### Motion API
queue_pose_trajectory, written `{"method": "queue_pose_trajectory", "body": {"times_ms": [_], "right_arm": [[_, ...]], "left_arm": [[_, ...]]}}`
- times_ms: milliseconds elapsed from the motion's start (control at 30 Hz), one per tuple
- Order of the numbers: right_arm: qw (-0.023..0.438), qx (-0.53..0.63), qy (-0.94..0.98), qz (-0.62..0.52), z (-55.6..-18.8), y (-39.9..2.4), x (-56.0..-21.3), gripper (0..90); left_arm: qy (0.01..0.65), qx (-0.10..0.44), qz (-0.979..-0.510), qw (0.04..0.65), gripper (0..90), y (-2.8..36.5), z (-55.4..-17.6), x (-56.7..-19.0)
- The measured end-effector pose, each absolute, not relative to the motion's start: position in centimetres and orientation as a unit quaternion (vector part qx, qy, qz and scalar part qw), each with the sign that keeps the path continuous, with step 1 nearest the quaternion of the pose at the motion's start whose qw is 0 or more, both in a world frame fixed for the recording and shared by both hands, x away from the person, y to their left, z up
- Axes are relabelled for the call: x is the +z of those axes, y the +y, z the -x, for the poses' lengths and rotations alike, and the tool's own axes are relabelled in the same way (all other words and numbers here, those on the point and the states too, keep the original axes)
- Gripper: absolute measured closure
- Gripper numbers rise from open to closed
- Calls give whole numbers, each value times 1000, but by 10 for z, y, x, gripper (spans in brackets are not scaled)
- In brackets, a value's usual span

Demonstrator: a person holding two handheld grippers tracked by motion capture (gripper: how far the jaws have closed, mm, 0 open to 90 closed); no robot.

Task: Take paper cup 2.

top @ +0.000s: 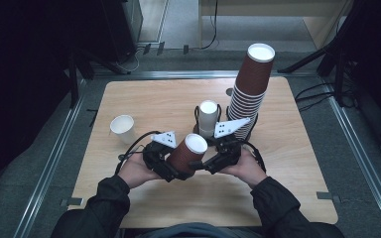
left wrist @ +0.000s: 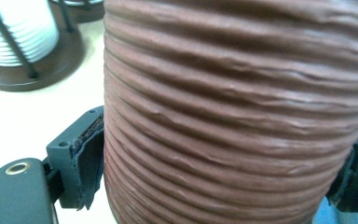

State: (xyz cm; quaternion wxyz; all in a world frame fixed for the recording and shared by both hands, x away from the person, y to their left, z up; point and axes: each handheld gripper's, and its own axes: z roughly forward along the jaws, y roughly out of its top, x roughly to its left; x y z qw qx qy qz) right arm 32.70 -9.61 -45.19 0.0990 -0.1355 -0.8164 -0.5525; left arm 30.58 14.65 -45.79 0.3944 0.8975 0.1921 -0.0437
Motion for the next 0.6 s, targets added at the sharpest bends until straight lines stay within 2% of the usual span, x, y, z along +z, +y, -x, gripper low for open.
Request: {"method": "queue_pose_trajectory", "body": {"times_ms": [100, 300, 600], "right_arm": [[85, -538, -827, 138, -329, -103, -450, 138], [60, -492, -857, 140, -326, -111, -452, 138], [55, -456, -876, 146, -321, -116, -457, 139]], "left_arm": [[197, -52, -896, 394, 110, 153, -307, -456], [197, -37, -901, 385, 109, 162, -307, -450], [189, -10, -917, 352, 107, 165, -309, -448]]}}
